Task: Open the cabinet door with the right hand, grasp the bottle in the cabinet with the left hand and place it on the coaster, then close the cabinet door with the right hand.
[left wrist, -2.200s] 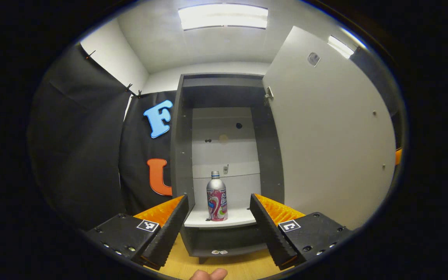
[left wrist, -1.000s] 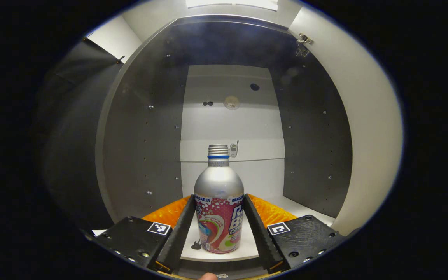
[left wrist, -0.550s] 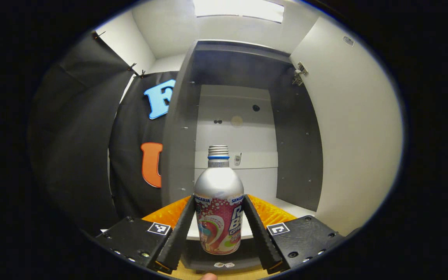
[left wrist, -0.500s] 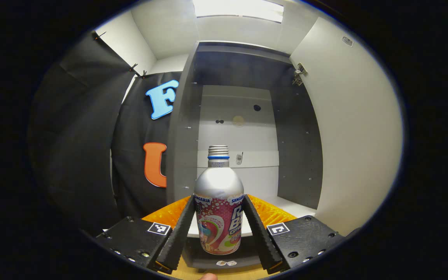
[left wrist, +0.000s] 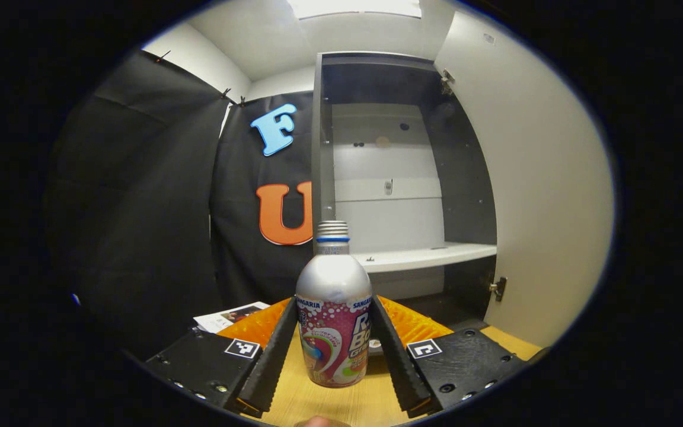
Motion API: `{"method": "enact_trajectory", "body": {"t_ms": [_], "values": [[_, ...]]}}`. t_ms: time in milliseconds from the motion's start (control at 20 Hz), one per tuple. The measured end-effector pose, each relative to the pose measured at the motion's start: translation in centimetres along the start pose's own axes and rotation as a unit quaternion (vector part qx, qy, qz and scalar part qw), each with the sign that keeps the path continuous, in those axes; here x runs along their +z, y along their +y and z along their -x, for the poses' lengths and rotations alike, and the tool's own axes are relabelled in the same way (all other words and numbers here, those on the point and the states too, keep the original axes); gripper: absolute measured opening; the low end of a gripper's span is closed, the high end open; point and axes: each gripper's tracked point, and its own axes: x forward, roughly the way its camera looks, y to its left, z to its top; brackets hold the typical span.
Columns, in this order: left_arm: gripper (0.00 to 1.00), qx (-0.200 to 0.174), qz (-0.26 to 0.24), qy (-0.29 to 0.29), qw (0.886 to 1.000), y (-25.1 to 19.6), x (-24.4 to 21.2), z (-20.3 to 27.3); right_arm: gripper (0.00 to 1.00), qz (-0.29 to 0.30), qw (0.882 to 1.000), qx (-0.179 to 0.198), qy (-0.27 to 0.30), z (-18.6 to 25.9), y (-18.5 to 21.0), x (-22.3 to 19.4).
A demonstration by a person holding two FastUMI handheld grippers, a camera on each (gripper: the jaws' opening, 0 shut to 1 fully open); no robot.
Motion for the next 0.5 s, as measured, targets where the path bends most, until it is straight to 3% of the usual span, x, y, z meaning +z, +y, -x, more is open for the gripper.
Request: {"method": "enact_trajectory", "body": {"t_ms": [500], "values": [[0.75,0.046,-0.006,0.061,0.997,0.9,-10.0,3.9,0.82,0.008,1.0,-0.028,0.009,0.3,0.0,-0.4]]}}
